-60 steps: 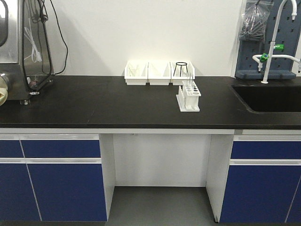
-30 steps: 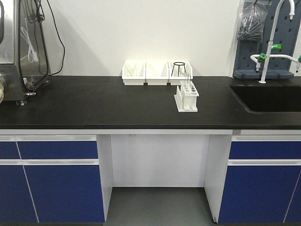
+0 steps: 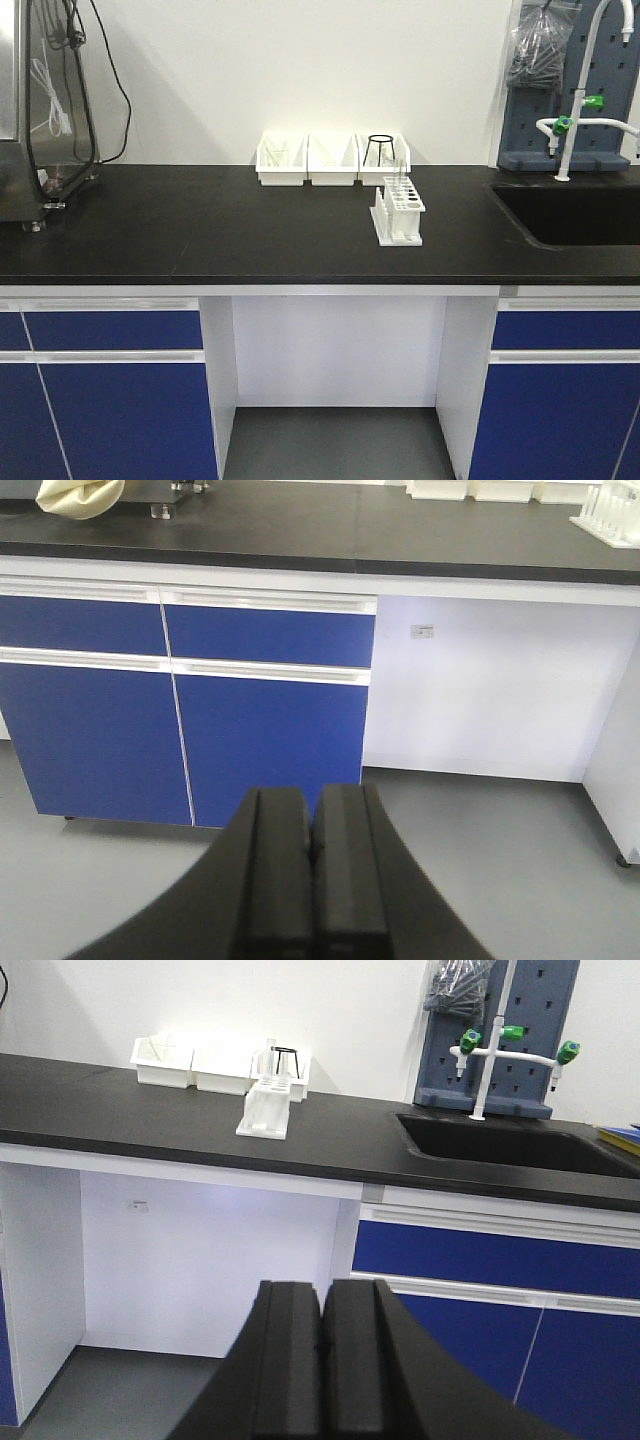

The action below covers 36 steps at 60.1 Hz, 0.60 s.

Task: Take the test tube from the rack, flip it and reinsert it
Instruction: 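Drive the base forward toward the white test-tube rack on the bench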

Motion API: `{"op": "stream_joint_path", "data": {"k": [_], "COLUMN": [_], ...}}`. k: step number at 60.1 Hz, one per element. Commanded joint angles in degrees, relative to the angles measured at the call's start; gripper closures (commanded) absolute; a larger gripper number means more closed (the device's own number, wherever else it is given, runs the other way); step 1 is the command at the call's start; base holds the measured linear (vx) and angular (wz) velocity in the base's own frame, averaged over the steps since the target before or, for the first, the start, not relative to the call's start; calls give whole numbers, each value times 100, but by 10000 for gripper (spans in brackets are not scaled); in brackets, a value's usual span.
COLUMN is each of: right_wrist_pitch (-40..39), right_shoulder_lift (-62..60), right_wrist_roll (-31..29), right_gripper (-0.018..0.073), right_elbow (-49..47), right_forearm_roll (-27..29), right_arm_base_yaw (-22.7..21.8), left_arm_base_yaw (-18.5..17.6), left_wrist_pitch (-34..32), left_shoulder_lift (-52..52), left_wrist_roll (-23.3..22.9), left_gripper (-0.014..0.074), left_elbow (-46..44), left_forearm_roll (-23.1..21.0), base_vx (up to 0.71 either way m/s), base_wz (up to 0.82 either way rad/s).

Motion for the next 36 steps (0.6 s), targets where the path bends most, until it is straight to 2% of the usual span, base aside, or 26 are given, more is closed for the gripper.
{"op": "stream_joint_path", "data": {"k": [1,36], "right_wrist_pitch": [-510,-510], "right_shoulder_lift": [-59,-59], "right_wrist_roll": [3,3], "right_gripper": [571,571], "right_elbow": [0,0], "right_forearm_roll": [-22,-22], "right_arm_base_yaw": [-36,-36], "left_arm_base_yaw": [-41,-41], "left_wrist_pitch": [-495,-495], "left_shoulder_lift": [-65,-65], "left_wrist_roll": [1,1], "left_gripper": [603,603], "left_elbow": [-1,-1], "left_forearm_roll": [-25,-25], "base_vx": [13,15], "base_wz": [5,-4]}}
